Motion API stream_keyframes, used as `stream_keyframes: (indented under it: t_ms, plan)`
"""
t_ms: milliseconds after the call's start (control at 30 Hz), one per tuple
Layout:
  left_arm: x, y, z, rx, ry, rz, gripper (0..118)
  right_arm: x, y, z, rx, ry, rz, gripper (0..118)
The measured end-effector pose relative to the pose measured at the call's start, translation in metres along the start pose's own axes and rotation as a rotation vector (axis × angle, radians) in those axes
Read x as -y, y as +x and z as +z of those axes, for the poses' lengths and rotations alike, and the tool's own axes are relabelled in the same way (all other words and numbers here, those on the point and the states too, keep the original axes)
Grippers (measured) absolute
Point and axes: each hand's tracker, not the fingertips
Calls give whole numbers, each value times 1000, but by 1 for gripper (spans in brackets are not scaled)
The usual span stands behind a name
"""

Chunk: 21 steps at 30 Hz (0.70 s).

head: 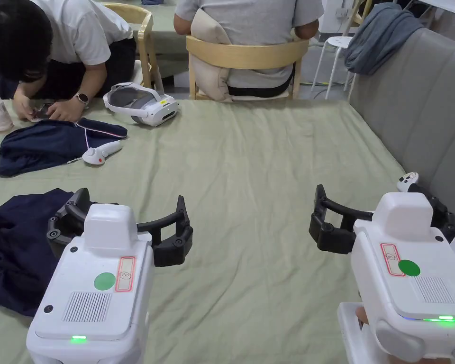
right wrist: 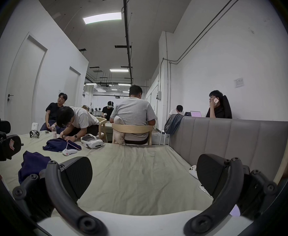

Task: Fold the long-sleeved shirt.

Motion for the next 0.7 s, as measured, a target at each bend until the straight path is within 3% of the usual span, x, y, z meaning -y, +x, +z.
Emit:
stream_keyframes:
  t_ms: [700]
  plan:
    - [-1, 0, 2, 4, 10, -8, 111, -1, 0, 1, -1, -2, -8, 118]
